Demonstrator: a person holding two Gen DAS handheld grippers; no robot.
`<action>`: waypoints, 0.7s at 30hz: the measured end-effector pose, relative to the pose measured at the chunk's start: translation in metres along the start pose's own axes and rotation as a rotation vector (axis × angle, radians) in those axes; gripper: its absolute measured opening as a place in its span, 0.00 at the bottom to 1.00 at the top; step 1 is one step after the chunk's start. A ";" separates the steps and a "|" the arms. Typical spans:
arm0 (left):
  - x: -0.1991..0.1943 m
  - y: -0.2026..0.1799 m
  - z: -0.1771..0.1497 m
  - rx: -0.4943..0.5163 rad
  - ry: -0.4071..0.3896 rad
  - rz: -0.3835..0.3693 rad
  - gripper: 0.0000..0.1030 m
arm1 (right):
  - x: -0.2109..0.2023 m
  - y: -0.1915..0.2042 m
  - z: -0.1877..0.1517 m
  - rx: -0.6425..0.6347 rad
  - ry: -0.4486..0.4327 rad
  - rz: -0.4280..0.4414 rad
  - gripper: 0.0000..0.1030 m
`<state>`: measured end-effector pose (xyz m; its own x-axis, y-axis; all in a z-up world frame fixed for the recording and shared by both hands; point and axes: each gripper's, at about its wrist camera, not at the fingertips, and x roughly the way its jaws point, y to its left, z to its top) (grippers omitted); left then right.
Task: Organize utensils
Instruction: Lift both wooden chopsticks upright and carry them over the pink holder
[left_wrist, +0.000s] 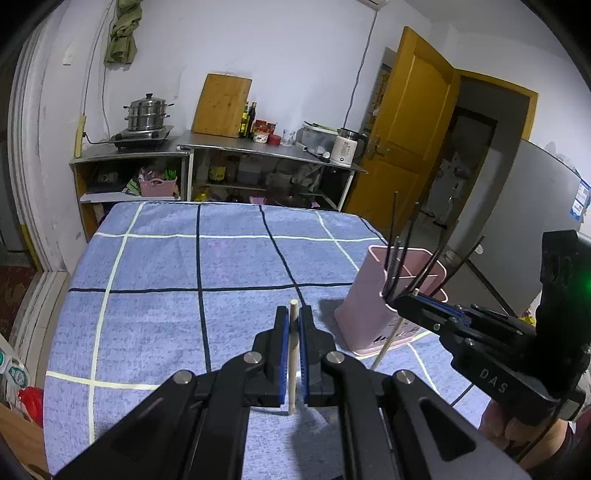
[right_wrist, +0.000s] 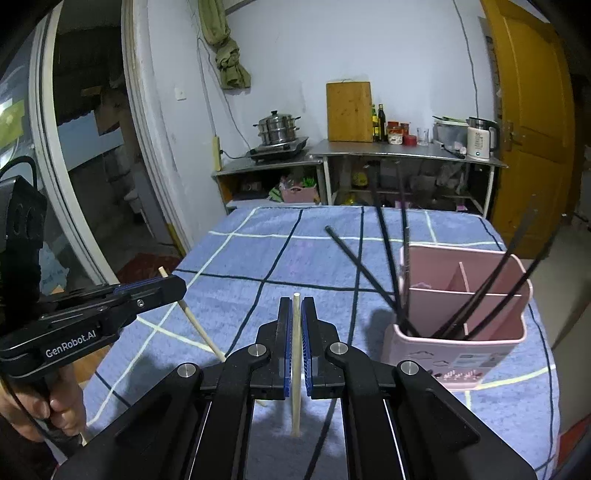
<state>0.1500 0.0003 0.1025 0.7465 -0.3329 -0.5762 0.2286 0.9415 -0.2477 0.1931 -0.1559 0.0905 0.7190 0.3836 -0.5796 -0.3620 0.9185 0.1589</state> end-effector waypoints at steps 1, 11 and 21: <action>0.000 -0.001 -0.001 0.003 0.001 0.000 0.05 | -0.001 -0.001 0.000 0.002 -0.001 -0.001 0.05; -0.001 -0.017 -0.002 0.026 0.013 -0.010 0.05 | -0.016 -0.004 -0.004 0.010 -0.019 -0.015 0.05; 0.000 -0.047 0.009 0.057 0.015 -0.091 0.05 | -0.047 -0.027 -0.002 0.047 -0.062 -0.056 0.05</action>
<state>0.1448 -0.0431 0.1213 0.7115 -0.4173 -0.5654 0.3304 0.9087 -0.2550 0.1681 -0.1992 0.1117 0.7733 0.3351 -0.5383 -0.2930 0.9417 0.1653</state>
